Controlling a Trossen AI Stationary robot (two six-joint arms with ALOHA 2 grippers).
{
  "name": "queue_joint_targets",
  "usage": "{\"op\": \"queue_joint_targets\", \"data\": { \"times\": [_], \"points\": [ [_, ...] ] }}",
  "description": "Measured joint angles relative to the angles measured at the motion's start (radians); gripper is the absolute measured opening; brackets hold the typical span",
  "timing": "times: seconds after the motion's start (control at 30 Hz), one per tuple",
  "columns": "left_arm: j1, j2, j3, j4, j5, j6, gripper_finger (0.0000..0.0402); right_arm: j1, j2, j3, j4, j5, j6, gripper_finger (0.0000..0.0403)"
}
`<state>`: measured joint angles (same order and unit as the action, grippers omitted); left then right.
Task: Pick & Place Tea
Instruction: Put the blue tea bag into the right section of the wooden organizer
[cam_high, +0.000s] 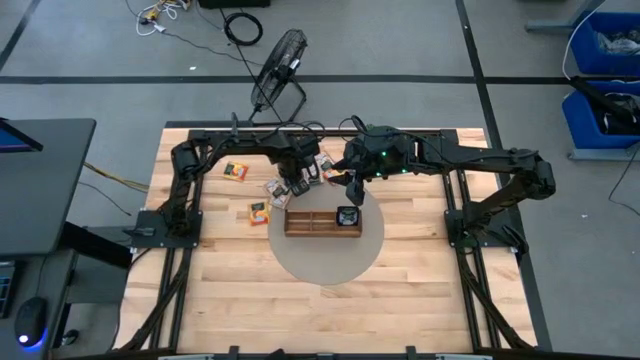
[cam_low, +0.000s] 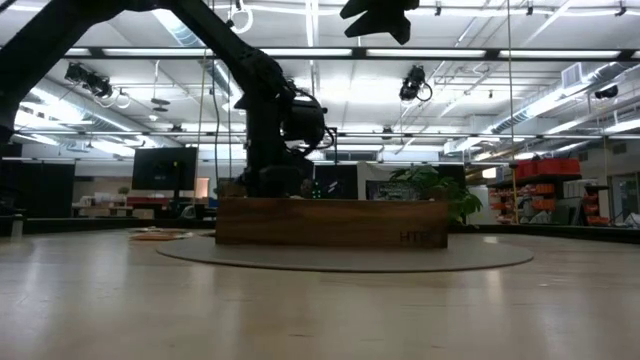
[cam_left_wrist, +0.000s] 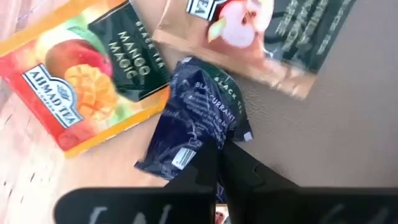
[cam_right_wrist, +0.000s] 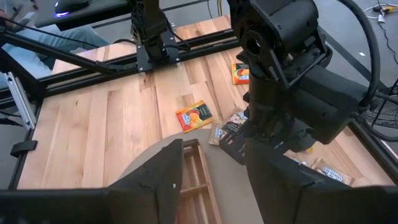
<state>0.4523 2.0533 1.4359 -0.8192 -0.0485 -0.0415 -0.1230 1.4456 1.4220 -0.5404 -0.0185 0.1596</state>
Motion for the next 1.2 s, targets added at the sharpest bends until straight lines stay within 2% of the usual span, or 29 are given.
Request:
{"op": "queue_joint_targets", "data": {
  "times": [0.23,0.37,0.47,0.6,0.73,0.83,1.03,1.2],
  "points": [
    [-0.004,-0.12,0.001,-0.03,0.011,-0.001,0.0006,0.0,0.0,0.0,-0.003,0.0,-0.004,0.0181],
    [-0.007,-0.217,0.002,-0.033,0.08,0.006,0.0006,0.0,0.0,0.0,-0.003,-0.052,-0.031,0.0181],
    [-0.007,-0.295,0.002,-0.032,0.199,0.006,0.0005,0.001,0.0,0.0,-0.007,-0.07,-0.04,0.0181],
    [0.0,-0.391,0.004,-0.033,0.462,0.019,0.0005,0.001,0.0,0.0,-0.008,-0.079,-0.077,0.0181],
    [0.01,-0.437,0.004,0.002,0.707,-0.053,0.0005,0.0,0.0,0.0,-0.003,-0.079,-0.207,0.0181],
    [0.014,-0.444,0.004,0.043,0.838,-0.109,0.0005,0.0,0.0,0.0,0.025,-0.077,-0.313,0.0186],
    [-0.003,-0.438,0.004,0.105,0.902,-0.187,0.0005,0.0,0.001,0.0,0.048,-0.076,-0.427,0.0211],
    [-0.034,-0.437,0.004,0.175,0.951,-0.25,0.0005,0.0,0.01,-0.001,0.047,-0.097,-0.455,0.0227]
  ]
}}
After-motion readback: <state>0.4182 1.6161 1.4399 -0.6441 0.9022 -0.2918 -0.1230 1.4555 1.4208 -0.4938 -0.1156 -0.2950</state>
